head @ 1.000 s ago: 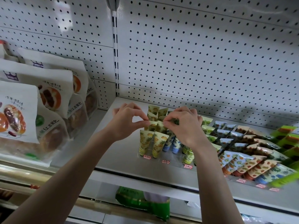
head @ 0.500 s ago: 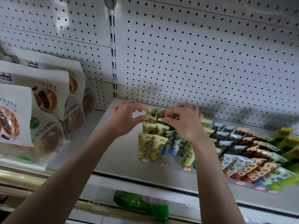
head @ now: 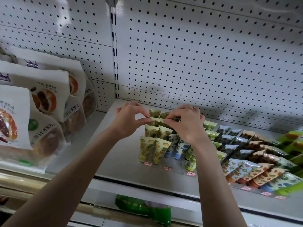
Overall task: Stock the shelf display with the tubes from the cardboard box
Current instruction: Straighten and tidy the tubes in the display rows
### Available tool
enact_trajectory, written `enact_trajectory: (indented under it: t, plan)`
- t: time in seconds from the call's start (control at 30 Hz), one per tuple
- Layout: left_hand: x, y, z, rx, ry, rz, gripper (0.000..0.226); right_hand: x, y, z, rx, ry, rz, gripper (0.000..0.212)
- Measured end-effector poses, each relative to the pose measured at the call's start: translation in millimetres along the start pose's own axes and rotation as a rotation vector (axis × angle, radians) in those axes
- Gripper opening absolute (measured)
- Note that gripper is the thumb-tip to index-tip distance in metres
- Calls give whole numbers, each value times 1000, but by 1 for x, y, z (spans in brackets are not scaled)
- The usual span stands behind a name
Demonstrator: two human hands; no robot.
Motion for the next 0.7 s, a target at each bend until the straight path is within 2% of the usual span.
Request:
enact_trajectory:
  t: [0.7]
  plan:
    - [-1, -2, 3, 32, -10, 16, 12, 0, -2, 0, 38, -19, 2, 10]
Point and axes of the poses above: each hand's wrist, its own x-axis towards the middle knuckle, its own y-axis out of the palm, z = x × y, the point moved 1 cm from there along x, towards the middle knuckle, and after that the axes turned 4 degrees about -z, right-handed, at the moved point
